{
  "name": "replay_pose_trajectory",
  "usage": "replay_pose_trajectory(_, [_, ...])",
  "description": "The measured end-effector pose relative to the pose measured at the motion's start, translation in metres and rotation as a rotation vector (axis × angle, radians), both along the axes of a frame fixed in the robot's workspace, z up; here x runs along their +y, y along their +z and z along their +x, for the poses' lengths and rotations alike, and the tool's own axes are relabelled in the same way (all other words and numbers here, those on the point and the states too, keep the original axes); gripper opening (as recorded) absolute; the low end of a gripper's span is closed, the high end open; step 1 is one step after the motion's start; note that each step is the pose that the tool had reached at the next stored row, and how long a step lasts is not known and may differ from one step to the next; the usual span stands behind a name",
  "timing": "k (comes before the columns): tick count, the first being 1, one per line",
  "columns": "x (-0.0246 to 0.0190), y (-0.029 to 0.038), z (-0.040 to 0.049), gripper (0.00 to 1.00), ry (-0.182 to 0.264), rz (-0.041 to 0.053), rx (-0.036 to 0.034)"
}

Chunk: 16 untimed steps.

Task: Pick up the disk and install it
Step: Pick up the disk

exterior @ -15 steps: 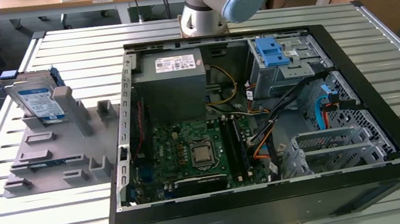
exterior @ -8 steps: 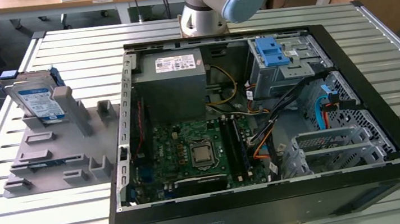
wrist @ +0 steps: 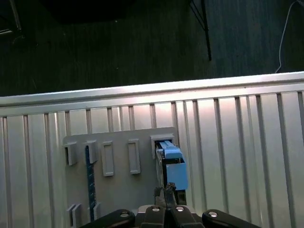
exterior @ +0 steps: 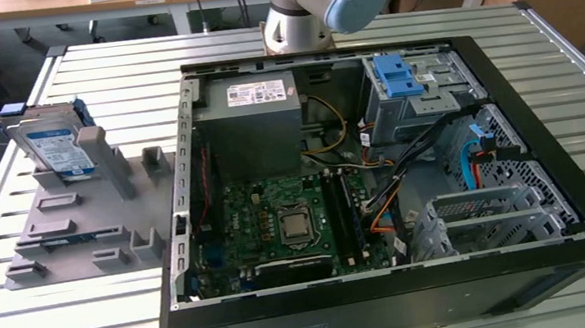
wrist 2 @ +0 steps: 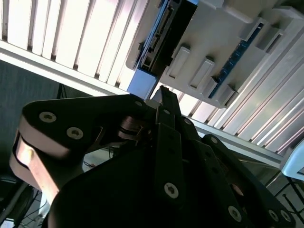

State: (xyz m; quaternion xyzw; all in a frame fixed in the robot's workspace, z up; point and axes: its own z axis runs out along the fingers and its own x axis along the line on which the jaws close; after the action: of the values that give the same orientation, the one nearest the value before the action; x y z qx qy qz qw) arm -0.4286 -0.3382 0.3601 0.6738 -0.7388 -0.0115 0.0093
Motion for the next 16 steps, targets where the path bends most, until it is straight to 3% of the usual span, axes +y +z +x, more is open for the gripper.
replay_pose_trajectory(7, [0.0000, -0.0002, 0.0000, 0.11, 0.110, 0.0003, -0.0006])
replay_pose_trajectory(11, [0.0000, -0.0003, 0.0000, 0.11, 0.116, 0.0003, -0.0009])
replay_pose_trajectory(13, [0.0000, -0.0003, 0.0000, 0.23, 0.116, 0.0003, -0.0009])
replay_pose_trajectory(15, [0.0004, -0.0013, -0.0001, 0.23, 0.115, -0.0020, -0.0008])
replay_pose_trajectory(16, [0.0007, -0.0025, -0.0001, 0.35, 0.116, -0.0046, -0.0007])
